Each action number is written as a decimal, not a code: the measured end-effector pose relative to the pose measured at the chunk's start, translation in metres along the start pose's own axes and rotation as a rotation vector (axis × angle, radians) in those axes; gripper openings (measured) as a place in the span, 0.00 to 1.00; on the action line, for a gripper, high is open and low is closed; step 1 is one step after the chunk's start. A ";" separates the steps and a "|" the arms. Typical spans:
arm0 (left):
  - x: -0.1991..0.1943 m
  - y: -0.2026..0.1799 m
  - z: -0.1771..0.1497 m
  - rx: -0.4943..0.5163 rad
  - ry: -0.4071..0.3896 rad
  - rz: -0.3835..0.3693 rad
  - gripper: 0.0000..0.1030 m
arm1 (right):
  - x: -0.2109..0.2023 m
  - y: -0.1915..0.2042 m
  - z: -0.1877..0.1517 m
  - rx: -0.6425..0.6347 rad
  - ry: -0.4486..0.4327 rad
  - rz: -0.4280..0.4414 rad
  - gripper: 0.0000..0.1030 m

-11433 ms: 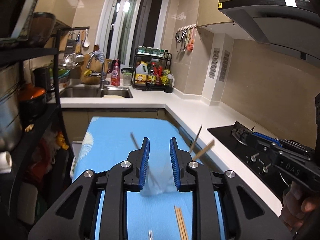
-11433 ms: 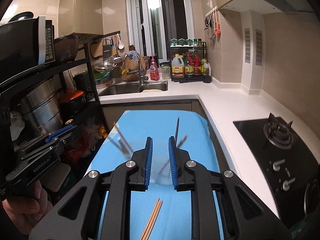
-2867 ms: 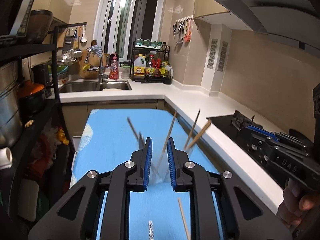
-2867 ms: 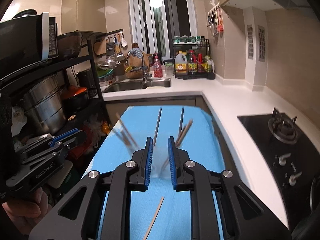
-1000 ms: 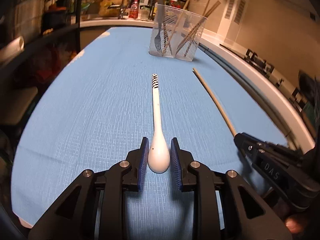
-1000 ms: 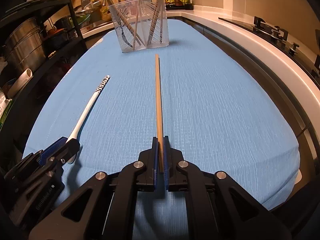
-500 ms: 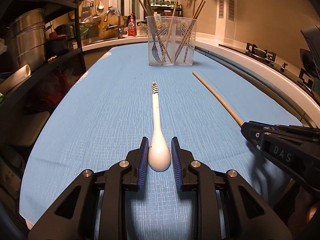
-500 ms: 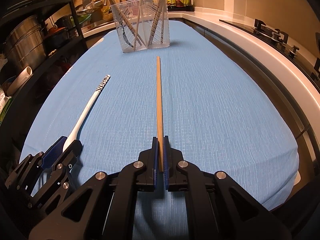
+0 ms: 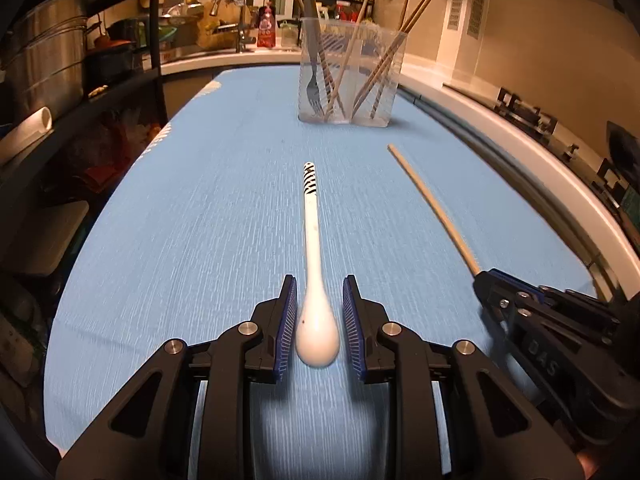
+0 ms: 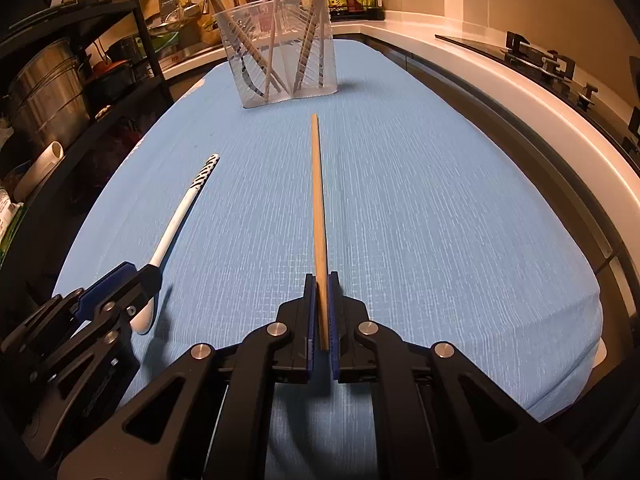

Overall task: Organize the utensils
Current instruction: 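Close the left tool on the white spoon's bowl while the right tool grasps the chopstick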

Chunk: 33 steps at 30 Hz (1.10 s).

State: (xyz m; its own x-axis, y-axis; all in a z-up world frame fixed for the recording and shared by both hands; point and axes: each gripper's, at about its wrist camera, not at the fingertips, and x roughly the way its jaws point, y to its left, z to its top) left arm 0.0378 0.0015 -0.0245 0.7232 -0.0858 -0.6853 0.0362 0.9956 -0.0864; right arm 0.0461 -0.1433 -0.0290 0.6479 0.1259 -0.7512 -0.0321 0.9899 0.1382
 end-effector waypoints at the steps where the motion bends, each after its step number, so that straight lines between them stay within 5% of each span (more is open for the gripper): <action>1: 0.004 0.001 0.001 -0.009 0.010 -0.005 0.24 | 0.000 0.000 0.000 -0.001 -0.001 -0.002 0.06; 17: -0.009 -0.015 -0.035 0.058 -0.153 0.084 0.24 | -0.002 0.005 -0.004 -0.031 -0.027 -0.033 0.05; 33: -0.010 -0.010 -0.046 0.038 -0.259 0.072 0.24 | -0.003 0.007 -0.006 -0.036 -0.053 -0.049 0.05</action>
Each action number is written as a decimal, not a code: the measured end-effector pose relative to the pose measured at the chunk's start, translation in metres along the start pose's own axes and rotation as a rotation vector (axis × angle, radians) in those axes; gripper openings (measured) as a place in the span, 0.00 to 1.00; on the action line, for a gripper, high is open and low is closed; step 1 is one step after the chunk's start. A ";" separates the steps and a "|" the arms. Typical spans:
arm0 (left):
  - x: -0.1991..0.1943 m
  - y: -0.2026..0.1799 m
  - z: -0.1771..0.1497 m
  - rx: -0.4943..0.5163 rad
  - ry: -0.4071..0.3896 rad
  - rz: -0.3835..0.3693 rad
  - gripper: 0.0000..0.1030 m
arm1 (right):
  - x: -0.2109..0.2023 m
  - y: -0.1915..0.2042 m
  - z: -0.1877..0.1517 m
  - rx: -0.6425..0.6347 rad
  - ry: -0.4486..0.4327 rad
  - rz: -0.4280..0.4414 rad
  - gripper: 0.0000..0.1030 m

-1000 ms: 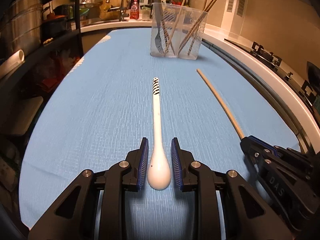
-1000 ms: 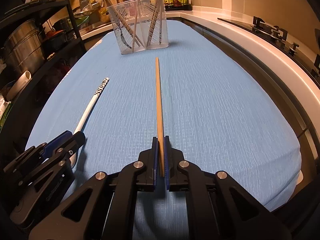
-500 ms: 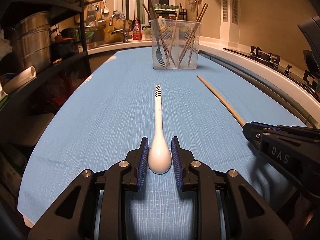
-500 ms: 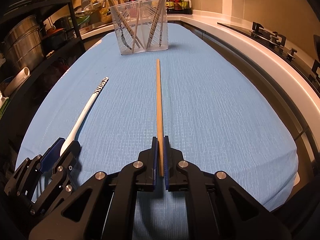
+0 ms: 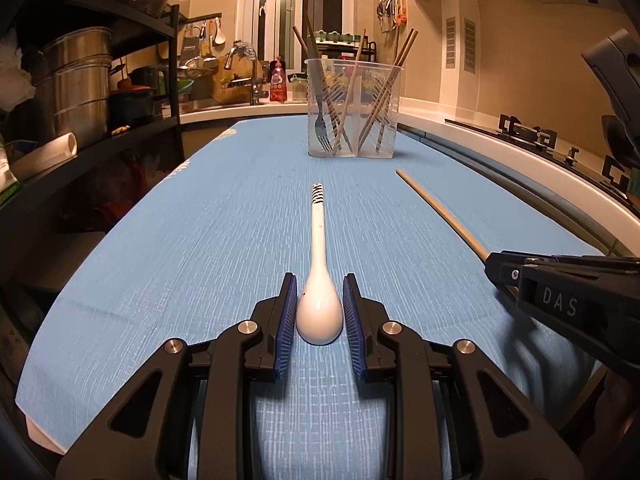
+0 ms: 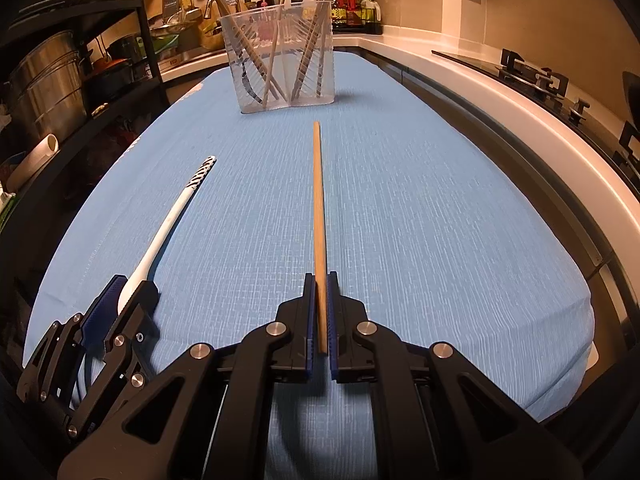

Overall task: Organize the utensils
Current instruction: 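Close the left tool on the white spoon's bowl while the right tool grasps the chopstick, then lift and carry the white spoon in the left tool while the right tool carries its chopstick to the container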

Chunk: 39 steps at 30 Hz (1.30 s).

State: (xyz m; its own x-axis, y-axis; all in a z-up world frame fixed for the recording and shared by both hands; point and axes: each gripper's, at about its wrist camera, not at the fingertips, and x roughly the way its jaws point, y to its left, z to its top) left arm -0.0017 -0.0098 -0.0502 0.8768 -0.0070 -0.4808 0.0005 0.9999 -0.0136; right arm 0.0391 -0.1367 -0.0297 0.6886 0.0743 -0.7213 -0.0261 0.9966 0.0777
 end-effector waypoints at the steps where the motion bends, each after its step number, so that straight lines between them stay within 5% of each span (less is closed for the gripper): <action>1: 0.000 -0.001 -0.001 0.005 -0.007 0.004 0.24 | 0.000 0.000 0.000 -0.001 -0.003 -0.002 0.05; 19: -0.006 0.000 -0.009 0.016 -0.056 0.038 0.24 | -0.003 0.003 -0.004 -0.019 -0.039 -0.035 0.05; 28: -0.005 0.001 0.001 0.022 -0.019 0.030 0.21 | -0.003 -0.004 0.003 0.012 -0.034 -0.026 0.05; 39: -0.039 -0.004 0.034 0.085 -0.143 0.056 0.21 | -0.038 -0.001 0.018 -0.030 -0.124 -0.031 0.05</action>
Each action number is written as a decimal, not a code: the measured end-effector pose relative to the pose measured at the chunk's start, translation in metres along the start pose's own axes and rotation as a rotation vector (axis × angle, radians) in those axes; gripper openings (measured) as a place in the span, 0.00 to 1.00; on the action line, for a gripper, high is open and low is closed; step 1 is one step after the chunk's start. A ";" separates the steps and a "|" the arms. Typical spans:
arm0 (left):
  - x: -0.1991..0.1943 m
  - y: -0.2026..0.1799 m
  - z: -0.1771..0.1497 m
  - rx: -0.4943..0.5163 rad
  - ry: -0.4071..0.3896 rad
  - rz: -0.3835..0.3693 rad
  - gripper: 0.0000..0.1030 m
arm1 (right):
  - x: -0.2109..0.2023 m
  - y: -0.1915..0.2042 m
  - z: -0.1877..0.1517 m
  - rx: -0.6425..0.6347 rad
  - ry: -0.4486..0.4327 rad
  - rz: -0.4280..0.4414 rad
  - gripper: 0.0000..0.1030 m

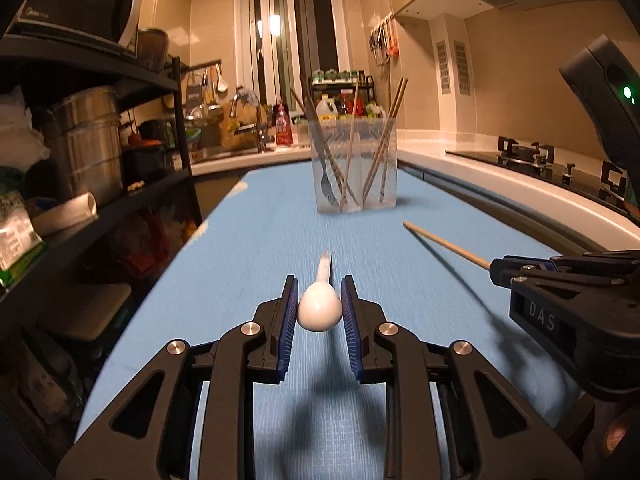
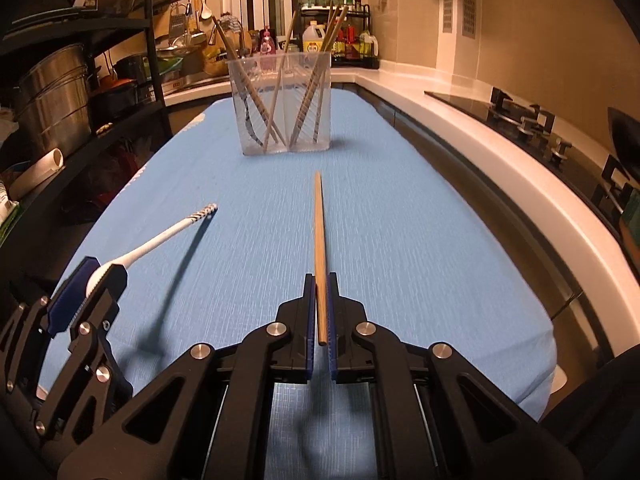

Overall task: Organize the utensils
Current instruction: 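Lift and carry the white spoon in the left tool while the right tool carries its chopstick to the container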

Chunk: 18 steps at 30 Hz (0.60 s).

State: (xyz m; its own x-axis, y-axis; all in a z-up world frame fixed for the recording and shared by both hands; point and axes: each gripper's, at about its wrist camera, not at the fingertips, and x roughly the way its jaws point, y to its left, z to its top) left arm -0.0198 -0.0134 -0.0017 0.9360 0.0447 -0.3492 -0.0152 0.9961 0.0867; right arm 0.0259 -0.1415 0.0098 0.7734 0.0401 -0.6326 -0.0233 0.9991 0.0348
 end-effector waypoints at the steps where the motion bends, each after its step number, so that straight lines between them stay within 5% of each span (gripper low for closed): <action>1: -0.002 -0.001 0.004 0.007 -0.013 0.003 0.21 | -0.002 -0.001 0.001 0.000 -0.009 -0.002 0.05; 9: -0.006 -0.003 0.043 0.042 -0.117 0.023 0.21 | -0.008 -0.005 0.008 0.009 -0.040 -0.003 0.05; 18: 0.023 0.006 0.089 0.029 -0.137 0.020 0.21 | -0.009 -0.006 0.020 0.000 -0.049 0.003 0.05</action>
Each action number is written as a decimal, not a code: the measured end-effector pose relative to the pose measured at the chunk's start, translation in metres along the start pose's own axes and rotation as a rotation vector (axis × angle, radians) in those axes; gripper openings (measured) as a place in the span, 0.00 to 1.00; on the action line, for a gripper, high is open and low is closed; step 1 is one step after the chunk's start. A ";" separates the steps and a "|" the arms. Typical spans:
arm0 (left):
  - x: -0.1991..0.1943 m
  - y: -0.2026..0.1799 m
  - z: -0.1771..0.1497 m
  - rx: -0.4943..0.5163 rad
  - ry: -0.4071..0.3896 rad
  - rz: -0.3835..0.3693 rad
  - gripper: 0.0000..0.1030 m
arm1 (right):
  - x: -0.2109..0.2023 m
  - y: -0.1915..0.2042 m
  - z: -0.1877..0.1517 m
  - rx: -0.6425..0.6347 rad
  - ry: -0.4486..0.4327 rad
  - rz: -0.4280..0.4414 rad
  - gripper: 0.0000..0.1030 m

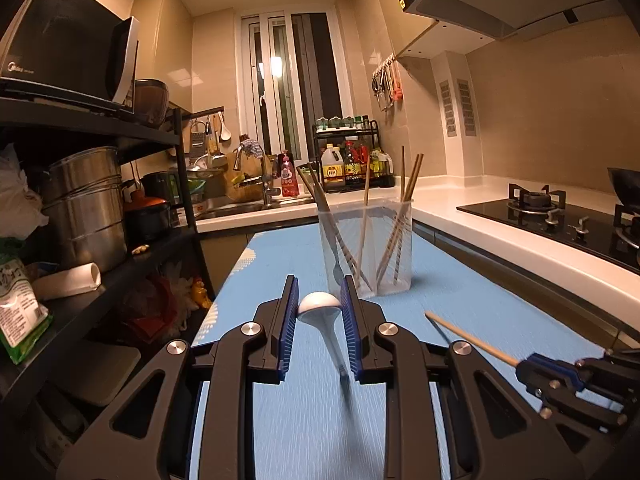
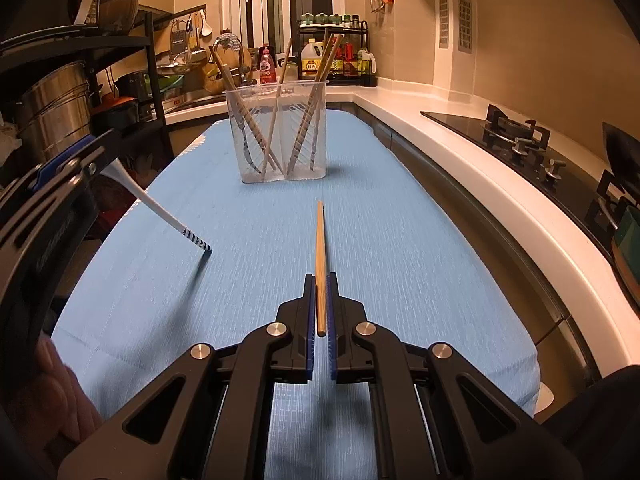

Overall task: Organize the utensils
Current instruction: 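Lift and carry the white spoon in the left tool while the right tool carries its chopstick to the container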

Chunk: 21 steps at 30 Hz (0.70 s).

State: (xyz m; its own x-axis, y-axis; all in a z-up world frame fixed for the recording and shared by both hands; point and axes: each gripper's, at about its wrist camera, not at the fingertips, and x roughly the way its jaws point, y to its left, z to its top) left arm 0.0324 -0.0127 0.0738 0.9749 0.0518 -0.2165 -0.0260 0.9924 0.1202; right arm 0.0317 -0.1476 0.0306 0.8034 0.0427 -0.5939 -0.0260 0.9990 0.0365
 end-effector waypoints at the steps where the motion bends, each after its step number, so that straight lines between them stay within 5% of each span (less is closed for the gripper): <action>1: 0.004 0.000 0.003 0.003 -0.001 -0.003 0.21 | 0.000 0.000 0.003 -0.005 0.000 0.001 0.05; 21: 0.068 0.004 0.032 -0.019 0.008 -0.060 0.21 | 0.024 -0.001 0.037 -0.027 0.034 0.009 0.05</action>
State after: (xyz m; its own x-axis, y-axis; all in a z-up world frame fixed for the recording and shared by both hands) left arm 0.1059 -0.0090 0.0908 0.9730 -0.0073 -0.2306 0.0283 0.9957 0.0879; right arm 0.0729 -0.1483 0.0456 0.7825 0.0515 -0.6206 -0.0491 0.9986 0.0208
